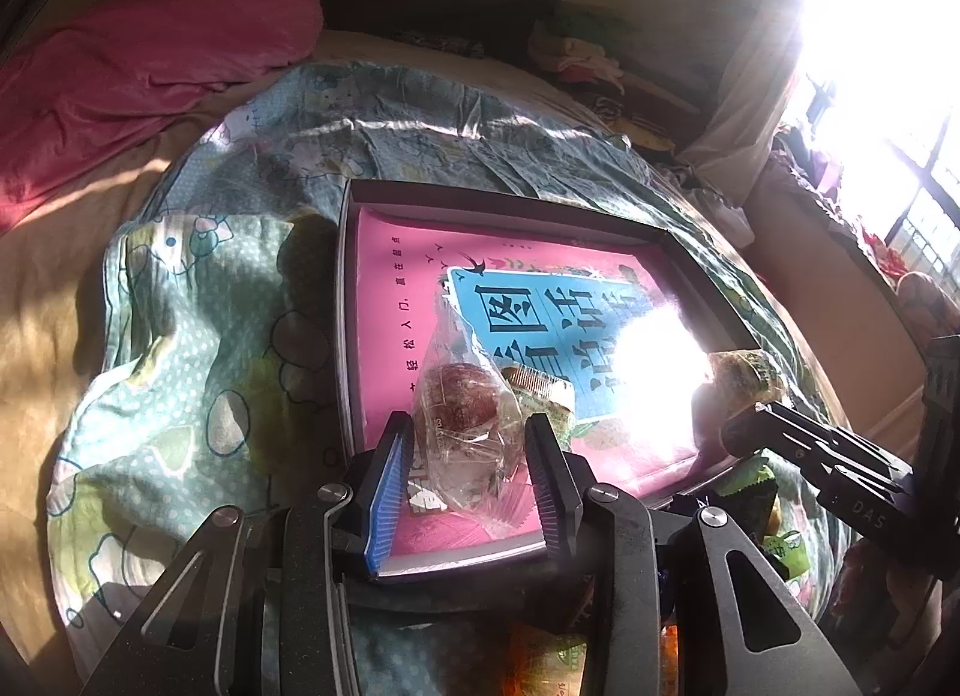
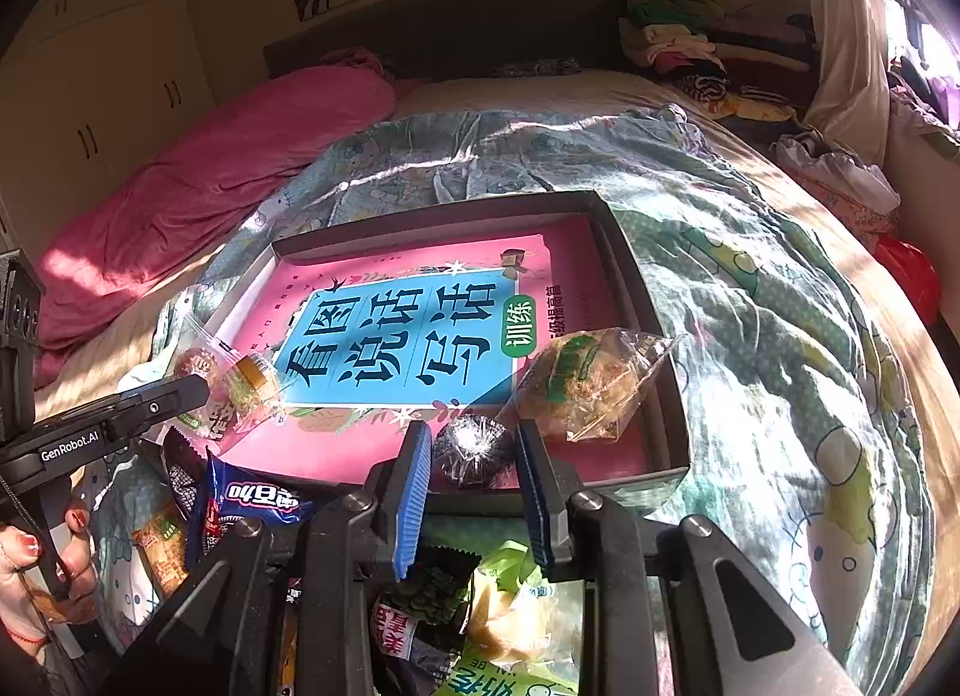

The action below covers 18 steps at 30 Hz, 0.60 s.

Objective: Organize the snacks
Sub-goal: 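Release the pastry bag with the left tool while the right releases the cake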

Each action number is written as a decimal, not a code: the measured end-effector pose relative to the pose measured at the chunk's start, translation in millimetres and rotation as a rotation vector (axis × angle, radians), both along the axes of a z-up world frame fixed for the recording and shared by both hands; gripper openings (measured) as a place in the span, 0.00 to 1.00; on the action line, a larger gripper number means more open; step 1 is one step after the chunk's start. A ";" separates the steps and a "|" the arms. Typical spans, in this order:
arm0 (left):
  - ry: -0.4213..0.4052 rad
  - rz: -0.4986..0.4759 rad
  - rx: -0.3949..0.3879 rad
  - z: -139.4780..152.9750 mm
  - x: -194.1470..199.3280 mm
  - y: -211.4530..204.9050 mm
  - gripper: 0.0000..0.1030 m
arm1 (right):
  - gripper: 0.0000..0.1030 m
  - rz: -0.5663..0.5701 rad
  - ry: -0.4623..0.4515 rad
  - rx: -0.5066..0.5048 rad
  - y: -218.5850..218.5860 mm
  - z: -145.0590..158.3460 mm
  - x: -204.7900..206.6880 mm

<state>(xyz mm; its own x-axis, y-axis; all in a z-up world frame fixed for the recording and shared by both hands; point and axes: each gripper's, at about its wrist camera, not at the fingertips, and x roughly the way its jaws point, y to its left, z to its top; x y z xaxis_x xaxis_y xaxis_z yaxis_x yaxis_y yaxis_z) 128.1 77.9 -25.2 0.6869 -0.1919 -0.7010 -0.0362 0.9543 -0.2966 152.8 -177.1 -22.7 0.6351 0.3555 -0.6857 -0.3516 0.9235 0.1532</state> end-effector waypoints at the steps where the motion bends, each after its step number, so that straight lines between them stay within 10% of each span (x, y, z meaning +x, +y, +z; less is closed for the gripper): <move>1: 0.001 0.001 -0.004 -0.2 0.0 1.2 0.40 | 0.28 -0.001 -0.001 0.001 -0.2 0.2 -0.2; 18: -0.024 0.009 -0.010 8.9 -5.7 5.8 0.52 | 0.30 -0.017 -0.021 0.007 -9.0 9.8 -6.9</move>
